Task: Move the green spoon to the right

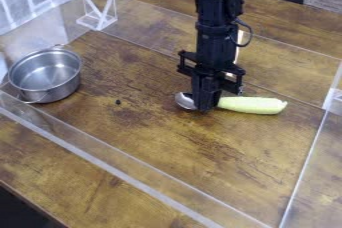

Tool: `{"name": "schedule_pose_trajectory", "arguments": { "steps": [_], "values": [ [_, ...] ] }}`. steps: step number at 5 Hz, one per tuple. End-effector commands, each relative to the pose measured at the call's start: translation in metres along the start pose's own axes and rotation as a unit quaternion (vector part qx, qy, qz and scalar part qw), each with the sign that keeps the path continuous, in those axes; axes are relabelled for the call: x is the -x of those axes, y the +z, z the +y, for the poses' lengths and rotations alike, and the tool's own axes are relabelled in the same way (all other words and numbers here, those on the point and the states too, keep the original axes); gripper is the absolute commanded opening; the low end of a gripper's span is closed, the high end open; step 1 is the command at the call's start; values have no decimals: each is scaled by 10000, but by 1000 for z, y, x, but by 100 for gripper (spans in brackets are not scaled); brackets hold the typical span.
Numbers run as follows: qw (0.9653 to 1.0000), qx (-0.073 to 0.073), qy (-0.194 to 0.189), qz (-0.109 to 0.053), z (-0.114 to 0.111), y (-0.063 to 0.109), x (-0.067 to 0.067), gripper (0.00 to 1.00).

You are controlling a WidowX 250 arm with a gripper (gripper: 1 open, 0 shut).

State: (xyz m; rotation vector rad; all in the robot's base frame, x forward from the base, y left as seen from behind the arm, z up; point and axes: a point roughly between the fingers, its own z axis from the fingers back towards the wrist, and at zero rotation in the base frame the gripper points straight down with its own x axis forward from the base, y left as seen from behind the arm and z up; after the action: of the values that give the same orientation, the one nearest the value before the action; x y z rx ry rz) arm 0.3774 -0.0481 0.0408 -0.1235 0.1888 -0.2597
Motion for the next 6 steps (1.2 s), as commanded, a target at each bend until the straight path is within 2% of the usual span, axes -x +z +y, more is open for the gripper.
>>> {"name": "schedule_pose_trajectory", "arguments": {
  "steps": [1, 3, 4, 5, 6],
  "values": [
    [9984, -92, -332, -444, -12, 40, -3, 0],
    [9981, 14, 106, -610, 7, 85, 11, 0],
    [9972, 103, 262, -699, 17, 99, 14, 0],
    [9971, 122, 207, -717, 15, 96, 6, 100],
    [9974, 106, 152, -700, 14, 89, -3, 100]
  ]
}}
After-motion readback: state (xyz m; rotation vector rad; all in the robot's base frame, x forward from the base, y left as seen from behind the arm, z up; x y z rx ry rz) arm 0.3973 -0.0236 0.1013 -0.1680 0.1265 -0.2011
